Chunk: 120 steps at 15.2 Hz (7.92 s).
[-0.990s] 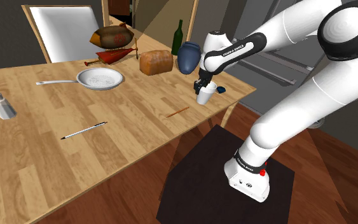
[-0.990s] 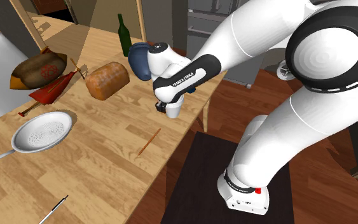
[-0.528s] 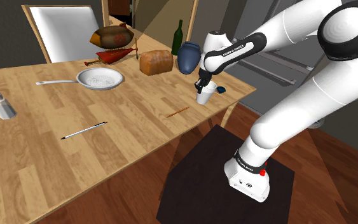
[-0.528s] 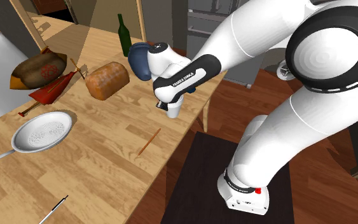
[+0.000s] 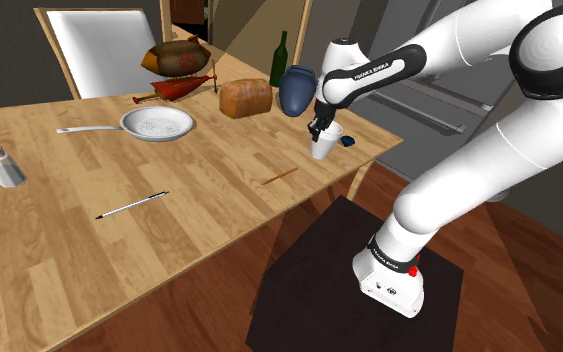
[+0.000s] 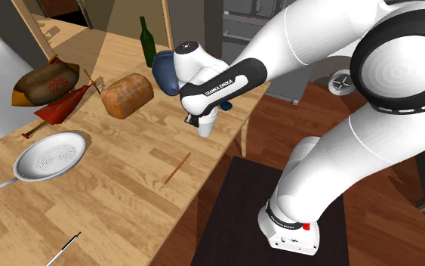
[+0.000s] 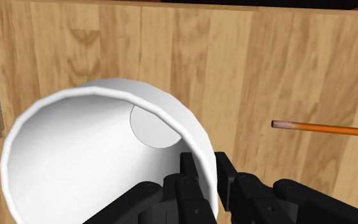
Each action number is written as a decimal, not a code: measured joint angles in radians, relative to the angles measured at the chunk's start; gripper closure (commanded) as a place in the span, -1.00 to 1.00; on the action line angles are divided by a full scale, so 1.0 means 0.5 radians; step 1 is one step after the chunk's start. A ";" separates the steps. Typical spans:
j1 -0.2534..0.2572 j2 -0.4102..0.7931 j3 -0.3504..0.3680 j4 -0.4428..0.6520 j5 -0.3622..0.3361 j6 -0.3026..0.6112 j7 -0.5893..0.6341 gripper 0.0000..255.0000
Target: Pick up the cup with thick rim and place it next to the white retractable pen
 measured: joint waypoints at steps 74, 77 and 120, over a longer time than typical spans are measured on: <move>0.817 1.148 1.233 2.293 0.020 -1.530 1.651 1.00; 0.819 1.163 1.233 2.239 0.014 -1.466 1.674 1.00; 0.791 1.305 1.186 1.534 -0.102 -0.652 1.867 -1.00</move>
